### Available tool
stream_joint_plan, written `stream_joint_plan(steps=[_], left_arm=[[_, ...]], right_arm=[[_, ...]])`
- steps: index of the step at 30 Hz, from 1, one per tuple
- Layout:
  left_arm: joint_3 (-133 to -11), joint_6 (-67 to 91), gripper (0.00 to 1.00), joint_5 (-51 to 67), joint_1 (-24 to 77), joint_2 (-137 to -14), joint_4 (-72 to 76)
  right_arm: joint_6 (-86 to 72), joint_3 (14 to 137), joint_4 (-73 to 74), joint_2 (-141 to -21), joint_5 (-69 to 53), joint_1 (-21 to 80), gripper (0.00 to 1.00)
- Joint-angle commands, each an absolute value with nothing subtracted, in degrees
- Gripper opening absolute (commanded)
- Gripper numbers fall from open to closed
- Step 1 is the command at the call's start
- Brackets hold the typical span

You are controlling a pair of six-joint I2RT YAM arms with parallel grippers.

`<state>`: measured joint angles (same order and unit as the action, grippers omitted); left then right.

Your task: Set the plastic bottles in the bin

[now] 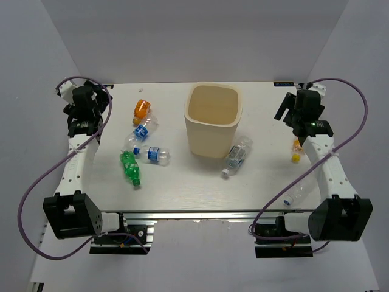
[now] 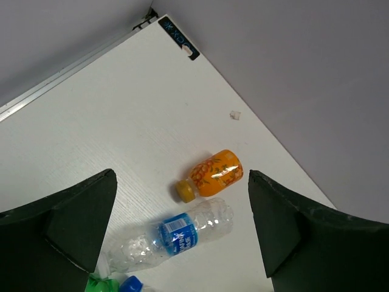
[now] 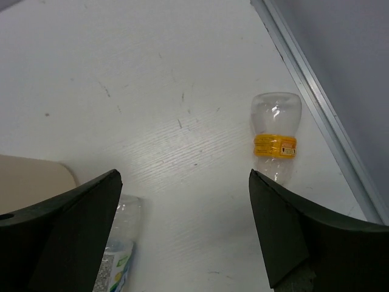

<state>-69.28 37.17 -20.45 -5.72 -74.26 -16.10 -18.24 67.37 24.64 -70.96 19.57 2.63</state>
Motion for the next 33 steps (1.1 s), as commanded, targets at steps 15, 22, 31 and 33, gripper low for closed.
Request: stream_joint_plan(steps=[15, 22, 31, 33], left_arm=[[-69.3, 34.5, 0.98, -23.3, -5.4, -80.7, -18.5], [-69.9, 34.0, 0.98, -24.7, -5.5, -83.1, -19.7], [-70.3, 34.2, 0.98, -25.4, -5.5, -83.1, -21.0], [-70.5, 34.2, 0.98, -25.0, -5.5, -82.9, -21.3]], right_arm=[[-10.6, 72.0, 18.6, -94.1, 14.1, -11.2, 0.89], [-7.7, 72.7, 15.6, -102.4, 11.1, -12.0, 0.89], [-10.5, 70.2, 10.7, -106.6, 3.6, -12.0, 0.57], [-9.6, 70.6, 10.5, -104.1, 0.8, -11.8, 0.49]])
